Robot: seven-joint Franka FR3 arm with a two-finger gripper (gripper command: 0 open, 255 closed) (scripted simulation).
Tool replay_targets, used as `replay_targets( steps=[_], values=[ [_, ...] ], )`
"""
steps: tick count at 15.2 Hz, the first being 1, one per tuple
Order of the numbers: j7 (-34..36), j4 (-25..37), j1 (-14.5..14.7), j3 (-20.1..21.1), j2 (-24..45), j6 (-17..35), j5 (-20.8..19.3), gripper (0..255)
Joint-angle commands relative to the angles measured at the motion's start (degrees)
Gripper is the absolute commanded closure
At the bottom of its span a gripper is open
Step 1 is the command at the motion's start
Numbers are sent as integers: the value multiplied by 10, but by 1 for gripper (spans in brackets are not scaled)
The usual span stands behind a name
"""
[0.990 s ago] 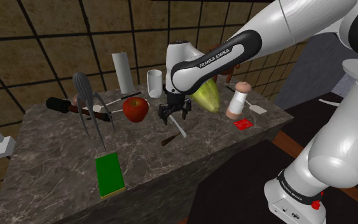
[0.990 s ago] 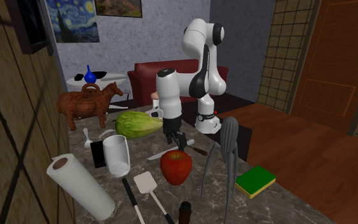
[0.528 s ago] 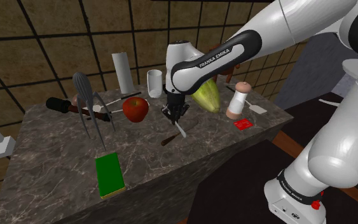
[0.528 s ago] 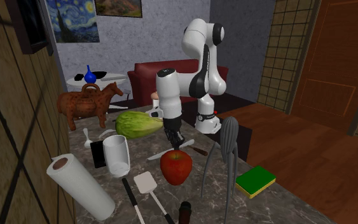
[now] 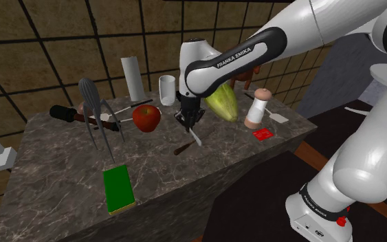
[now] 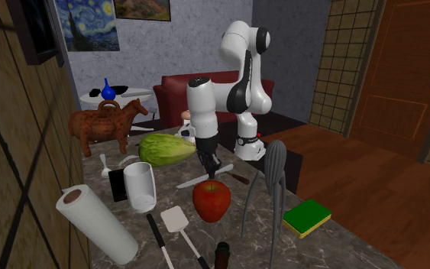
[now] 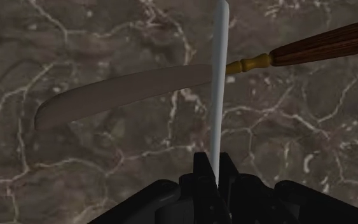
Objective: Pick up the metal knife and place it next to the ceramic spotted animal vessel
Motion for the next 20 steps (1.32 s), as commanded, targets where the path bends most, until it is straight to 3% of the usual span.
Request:
replay_targets(
  steps=[1, 20],
  values=[
    [0, 5, 0, 1, -10, -15, 3, 255],
    [-2, 88, -4, -2, -71, -157, 16, 255]
  ],
)
